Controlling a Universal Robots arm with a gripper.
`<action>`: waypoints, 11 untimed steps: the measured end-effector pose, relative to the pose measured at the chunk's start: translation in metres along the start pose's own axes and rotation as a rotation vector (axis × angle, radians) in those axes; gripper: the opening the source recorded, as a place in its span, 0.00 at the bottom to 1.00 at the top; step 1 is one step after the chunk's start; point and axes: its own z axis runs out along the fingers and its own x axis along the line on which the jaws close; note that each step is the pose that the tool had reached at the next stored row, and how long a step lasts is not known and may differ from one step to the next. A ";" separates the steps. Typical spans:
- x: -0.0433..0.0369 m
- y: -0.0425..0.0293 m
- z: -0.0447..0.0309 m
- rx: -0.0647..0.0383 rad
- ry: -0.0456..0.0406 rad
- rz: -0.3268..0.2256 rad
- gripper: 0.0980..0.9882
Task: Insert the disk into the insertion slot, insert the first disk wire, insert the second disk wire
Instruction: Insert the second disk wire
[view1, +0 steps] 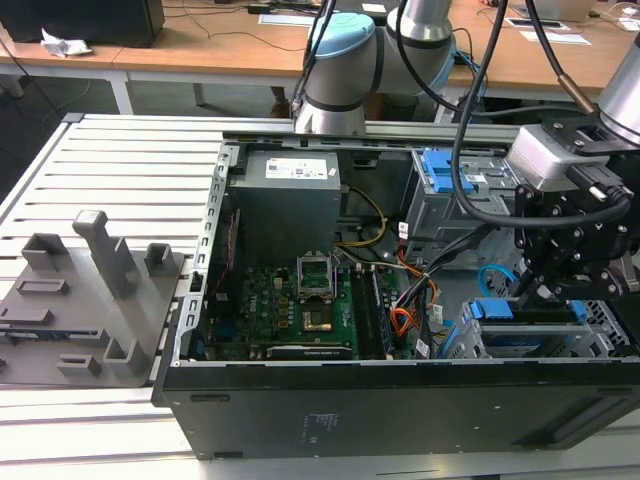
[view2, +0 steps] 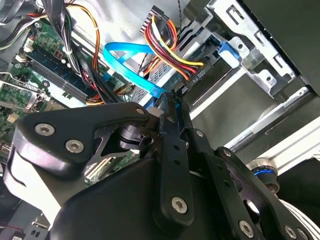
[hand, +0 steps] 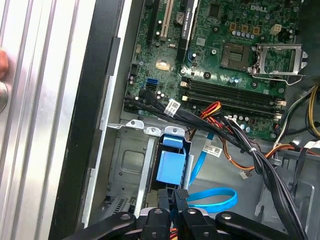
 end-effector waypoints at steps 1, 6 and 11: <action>0.0000 0.0000 0.0000 0.000 -0.0005 0.010 0.07; 0.0000 0.0000 0.0000 -0.003 -0.0037 0.082 0.07; 0.0000 0.0000 0.0000 -0.006 -0.0075 0.167 0.07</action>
